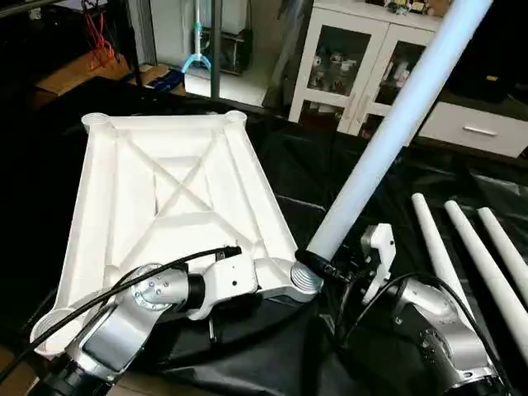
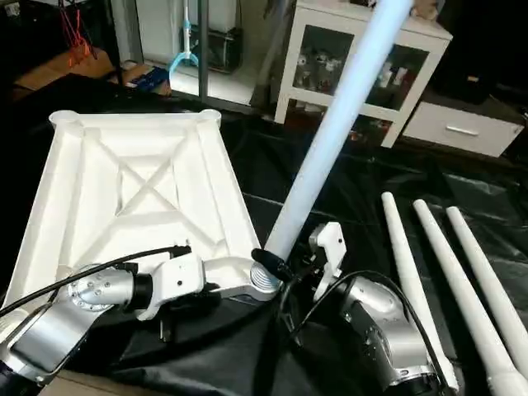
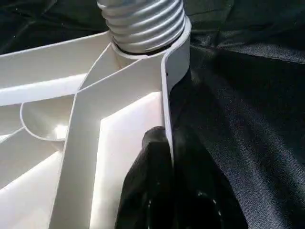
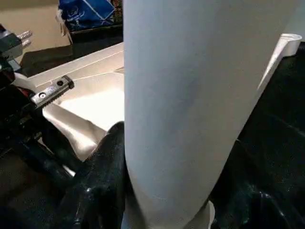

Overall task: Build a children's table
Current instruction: Pick table leg

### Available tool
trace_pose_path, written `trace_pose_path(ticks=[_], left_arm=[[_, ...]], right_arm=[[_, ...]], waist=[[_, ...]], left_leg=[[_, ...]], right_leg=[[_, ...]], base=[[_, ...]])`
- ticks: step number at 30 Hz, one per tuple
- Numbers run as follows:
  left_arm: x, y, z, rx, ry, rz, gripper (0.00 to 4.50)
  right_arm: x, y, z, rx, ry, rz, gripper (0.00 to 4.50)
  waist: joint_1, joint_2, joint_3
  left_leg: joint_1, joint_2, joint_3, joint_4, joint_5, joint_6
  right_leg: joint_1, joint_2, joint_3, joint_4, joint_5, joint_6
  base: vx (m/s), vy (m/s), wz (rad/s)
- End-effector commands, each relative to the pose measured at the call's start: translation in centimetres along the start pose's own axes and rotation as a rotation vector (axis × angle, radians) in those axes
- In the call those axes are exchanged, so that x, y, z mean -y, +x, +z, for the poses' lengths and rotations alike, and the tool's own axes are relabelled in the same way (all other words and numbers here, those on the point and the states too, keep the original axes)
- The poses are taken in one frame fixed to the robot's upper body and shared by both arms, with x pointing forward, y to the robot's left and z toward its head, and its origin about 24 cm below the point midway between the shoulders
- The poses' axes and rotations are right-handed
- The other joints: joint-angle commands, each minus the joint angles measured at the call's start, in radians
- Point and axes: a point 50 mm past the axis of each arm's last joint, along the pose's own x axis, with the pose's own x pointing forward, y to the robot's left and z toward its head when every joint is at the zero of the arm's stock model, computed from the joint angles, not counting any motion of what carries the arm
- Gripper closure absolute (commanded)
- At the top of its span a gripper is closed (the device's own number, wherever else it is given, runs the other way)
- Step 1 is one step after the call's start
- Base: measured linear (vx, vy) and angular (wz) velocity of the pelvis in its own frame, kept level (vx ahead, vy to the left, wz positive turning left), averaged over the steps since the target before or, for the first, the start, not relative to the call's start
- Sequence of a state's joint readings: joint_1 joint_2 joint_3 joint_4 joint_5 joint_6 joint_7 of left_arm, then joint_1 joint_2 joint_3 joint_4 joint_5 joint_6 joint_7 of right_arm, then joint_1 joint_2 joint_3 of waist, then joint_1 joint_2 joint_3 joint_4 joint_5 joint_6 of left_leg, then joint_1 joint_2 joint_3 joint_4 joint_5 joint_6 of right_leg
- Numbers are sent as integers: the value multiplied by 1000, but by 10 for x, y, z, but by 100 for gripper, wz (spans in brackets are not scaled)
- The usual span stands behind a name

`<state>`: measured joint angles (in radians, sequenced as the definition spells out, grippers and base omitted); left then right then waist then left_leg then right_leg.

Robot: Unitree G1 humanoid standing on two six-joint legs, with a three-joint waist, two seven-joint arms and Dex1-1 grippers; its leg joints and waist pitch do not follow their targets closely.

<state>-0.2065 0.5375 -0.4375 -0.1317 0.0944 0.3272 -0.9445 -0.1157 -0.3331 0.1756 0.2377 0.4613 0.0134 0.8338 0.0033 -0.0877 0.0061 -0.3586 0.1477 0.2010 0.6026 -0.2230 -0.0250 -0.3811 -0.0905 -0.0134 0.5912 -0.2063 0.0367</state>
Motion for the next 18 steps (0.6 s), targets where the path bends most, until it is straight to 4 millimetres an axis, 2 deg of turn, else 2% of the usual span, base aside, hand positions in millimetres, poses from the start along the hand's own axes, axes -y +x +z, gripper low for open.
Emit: trace_pose_path(ticks=[1,5,12,18], left_arm=[[10,4,-7,-4,-30,-51,446],[10,4,-8,-6,-28,-51,446],[9,4,-8,-6,-27,-50,446],[8,4,-7,-5,-24,-48,446]], right_arm=[[18,-40,-45,-277,28,-179,264],[15,-35,-53,-351,-51,-150,264],[14,-33,-65,-373,75,-183,264],[13,-40,-82,-411,198,-242,264]], waist=[[-10,9,-8],[-14,7,-7],[-26,7,-4],[-38,10,-4]], left_leg=[[9,86,-48,-106,-414,-38],[8,86,-52,-107,-452,-51],[11,85,-62,-111,-545,-68],[12,85,-70,-116,-596,-83]], right_leg=[[-11,-48,34,-82,-345,-156],[-14,-50,34,-87,-401,-138],[-24,-50,33,-97,-504,-107],[-26,-49,29,-102,-524,-95]], base=[[0,0,0],[0,0,0],[0,0,0],[0,0,0]])
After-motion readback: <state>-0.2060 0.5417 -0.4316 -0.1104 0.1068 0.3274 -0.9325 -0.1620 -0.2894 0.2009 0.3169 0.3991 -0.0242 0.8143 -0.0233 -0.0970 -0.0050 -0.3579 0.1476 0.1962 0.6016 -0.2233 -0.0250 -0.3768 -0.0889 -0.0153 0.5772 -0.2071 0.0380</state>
